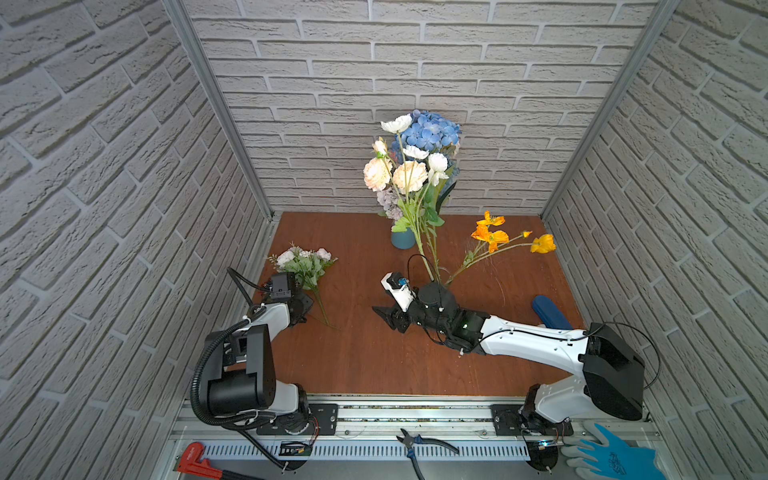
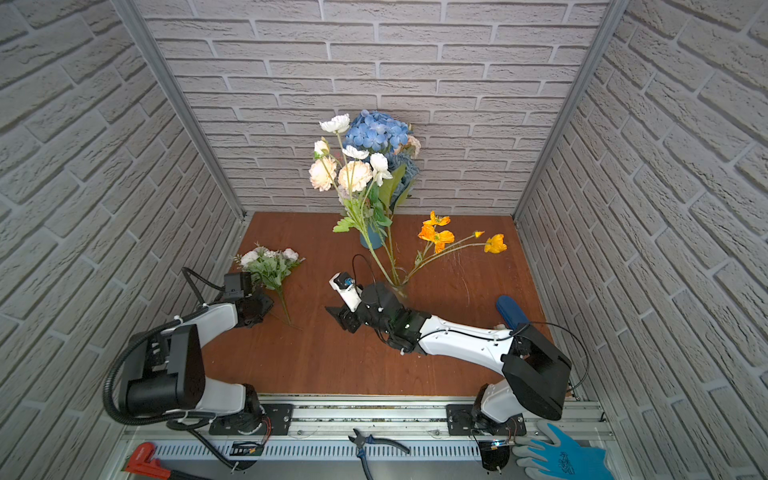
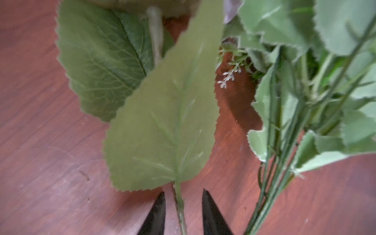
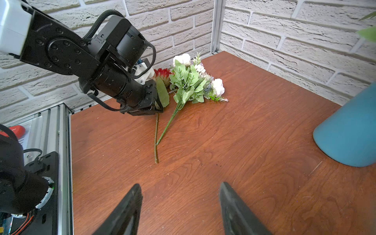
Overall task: Arrange the flowers into the vase
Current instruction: 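Close the left gripper on the red gerbera stem below its leaf, then lift the red gerbera over the glass vase with the left gripper while the right approaches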
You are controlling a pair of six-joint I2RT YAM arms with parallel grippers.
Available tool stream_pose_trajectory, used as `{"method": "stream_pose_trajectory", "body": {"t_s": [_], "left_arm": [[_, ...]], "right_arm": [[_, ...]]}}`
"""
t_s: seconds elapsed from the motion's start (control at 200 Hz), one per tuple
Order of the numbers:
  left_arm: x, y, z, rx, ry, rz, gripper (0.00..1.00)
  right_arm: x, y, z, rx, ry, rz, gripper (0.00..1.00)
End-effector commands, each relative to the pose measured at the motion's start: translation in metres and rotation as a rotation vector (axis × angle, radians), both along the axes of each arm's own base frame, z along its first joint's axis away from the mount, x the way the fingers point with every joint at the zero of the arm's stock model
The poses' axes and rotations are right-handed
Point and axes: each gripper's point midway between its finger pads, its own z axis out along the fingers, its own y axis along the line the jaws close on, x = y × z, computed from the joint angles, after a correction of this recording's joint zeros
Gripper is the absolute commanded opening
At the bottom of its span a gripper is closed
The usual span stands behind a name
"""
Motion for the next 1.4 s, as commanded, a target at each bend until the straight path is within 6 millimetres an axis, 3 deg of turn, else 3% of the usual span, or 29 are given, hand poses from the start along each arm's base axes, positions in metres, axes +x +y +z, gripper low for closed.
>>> {"method": "stream_pose_trajectory", "body": {"t_s": [0.0,0.115,0.25,0.31,0.34,0.39,0.485,0.535,0.555,0.575,0.895,1.055,1.255,1.395], "left_arm": [[0.004,0.009,0.001,0.067,0.009,0.017,0.27],[0.001,0.012,-0.007,0.083,0.032,0.021,0.25],[-0.001,0.012,-0.014,0.084,0.057,0.020,0.02],[-0.001,0.012,-0.014,0.087,0.056,0.026,0.00],[-0.002,0.013,-0.013,0.089,0.053,0.031,0.00],[-0.002,0.014,-0.008,0.095,0.043,0.033,0.00],[-0.004,0.018,0.007,0.118,0.015,0.045,0.00],[-0.004,0.020,0.018,0.132,-0.010,0.049,0.00],[-0.004,0.021,0.023,0.138,-0.019,0.052,0.00],[-0.006,0.021,0.027,0.144,-0.027,0.054,0.00],[-0.013,0.035,0.127,0.272,-0.253,0.056,0.00],[-0.007,0.035,0.184,0.341,-0.362,0.003,0.00],[0.002,-0.003,0.255,0.271,-0.656,-0.117,0.00],[0.004,-0.054,0.303,0.210,-0.857,-0.273,0.00]], "right_arm": [[0.000,-0.002,0.016,0.034,-0.035,-0.010,0.62],[0.000,-0.002,0.015,0.031,-0.037,-0.010,0.63],[0.001,-0.002,0.016,0.036,-0.041,-0.012,0.64],[0.001,-0.002,0.016,0.037,-0.042,-0.013,0.65],[0.000,-0.002,0.016,0.037,-0.043,-0.013,0.67],[0.000,-0.003,0.015,0.035,-0.042,-0.013,0.84],[0.000,-0.005,0.017,0.032,-0.046,-0.017,0.85],[0.000,-0.006,0.017,0.029,-0.047,-0.021,0.86],[0.000,-0.006,0.017,0.029,-0.048,-0.021,0.97],[-0.001,-0.006,0.017,0.028,-0.049,-0.021,1.00],[-0.003,-0.010,0.019,0.006,-0.033,-0.019,1.00],[-0.011,-0.011,0.022,0.004,-0.030,0.016,1.00],[-0.019,-0.023,0.013,-0.029,0.009,0.011,0.99],[-0.024,-0.036,-0.004,-0.076,0.051,-0.016,0.99]]}}
